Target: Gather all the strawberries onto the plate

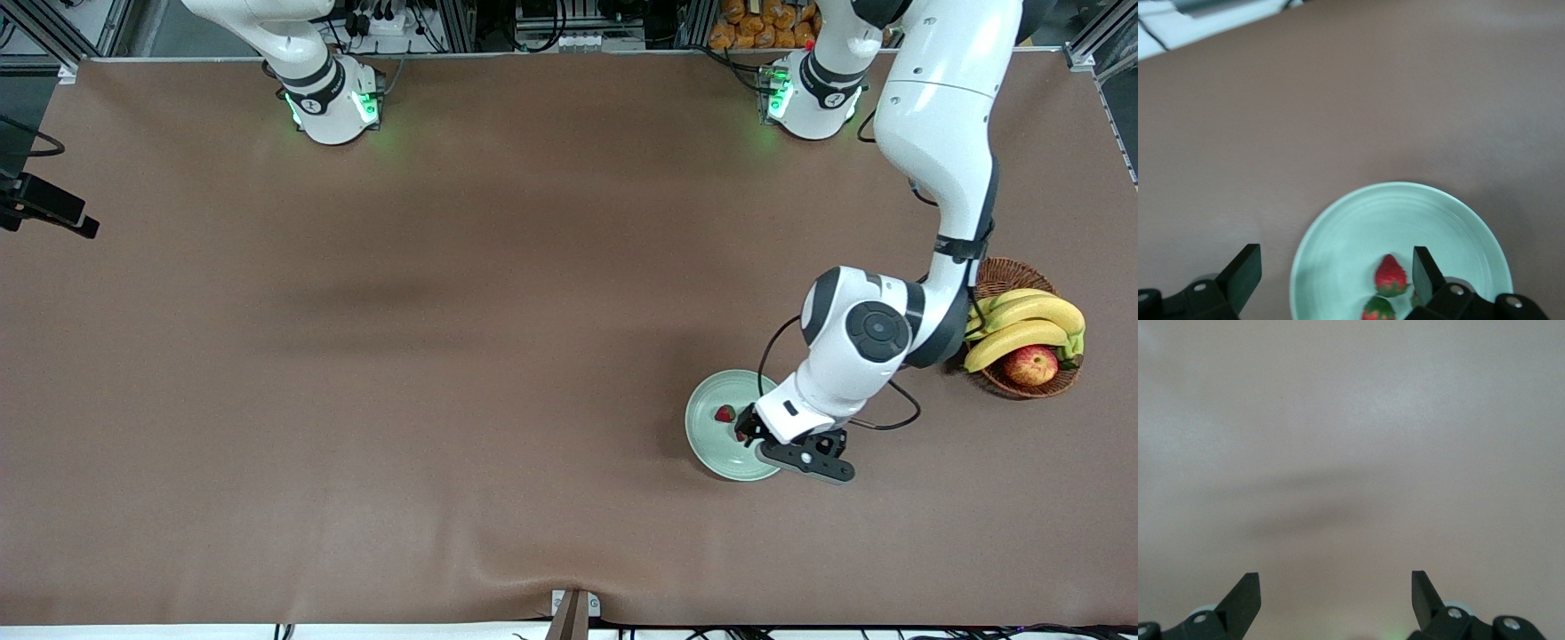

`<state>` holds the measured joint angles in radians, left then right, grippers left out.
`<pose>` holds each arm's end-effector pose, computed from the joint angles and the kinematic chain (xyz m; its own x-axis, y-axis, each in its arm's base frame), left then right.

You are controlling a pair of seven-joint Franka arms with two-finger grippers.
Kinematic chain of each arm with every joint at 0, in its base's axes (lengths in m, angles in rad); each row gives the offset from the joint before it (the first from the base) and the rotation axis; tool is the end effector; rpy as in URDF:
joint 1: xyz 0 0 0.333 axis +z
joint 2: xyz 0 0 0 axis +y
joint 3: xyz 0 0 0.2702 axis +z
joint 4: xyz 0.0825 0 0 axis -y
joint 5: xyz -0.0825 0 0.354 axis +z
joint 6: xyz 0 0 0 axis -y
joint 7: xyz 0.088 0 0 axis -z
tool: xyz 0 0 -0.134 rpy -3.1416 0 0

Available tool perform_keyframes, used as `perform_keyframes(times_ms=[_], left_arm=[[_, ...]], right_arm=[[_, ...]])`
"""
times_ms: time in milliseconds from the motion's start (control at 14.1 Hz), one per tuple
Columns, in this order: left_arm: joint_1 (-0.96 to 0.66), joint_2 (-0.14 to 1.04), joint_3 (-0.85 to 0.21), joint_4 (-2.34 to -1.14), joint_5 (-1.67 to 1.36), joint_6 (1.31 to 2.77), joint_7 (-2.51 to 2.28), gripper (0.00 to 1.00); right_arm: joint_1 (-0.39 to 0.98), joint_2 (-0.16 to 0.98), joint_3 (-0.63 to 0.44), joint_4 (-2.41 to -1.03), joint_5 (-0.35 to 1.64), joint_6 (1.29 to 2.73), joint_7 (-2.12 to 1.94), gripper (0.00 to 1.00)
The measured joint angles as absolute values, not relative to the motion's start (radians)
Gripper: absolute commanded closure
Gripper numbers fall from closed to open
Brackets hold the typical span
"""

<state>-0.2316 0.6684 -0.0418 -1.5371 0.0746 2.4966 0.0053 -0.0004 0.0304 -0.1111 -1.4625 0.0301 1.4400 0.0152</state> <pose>0.6647 -0.1815 0.2477 0.9080 -0.3053 0.2869 -0.3084 -0.9506 -0.0357 0.5153 -0.0525 0.5720 0.9911 -0.1224 -0.0530 -0.1239 -0.9920 -0.0258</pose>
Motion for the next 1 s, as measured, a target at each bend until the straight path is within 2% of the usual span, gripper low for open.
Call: perform_keyframes(times_ms=[640,853,996], left_arm=[[-0.187,0.593,-0.046,-1.536,0.075,2.478,0.005,0.0],[-0.186,0.564,-0.045,-1.535,0.075,2.421,0.005,0.0],[-0.164,0.522,-0.05,-1.534,0.075,2.329,0.005,0.0]], right_arm=[[-0.002,0.03,-0.112,-1.463,0.03,1.44,0.015,0.0],[-0.002,0.03,-0.112,-1.463,0.03,1.44,0.015,0.0],[-0.002,0.03,-0.111,-1.463,0.03,1.44,0.015,0.0]])
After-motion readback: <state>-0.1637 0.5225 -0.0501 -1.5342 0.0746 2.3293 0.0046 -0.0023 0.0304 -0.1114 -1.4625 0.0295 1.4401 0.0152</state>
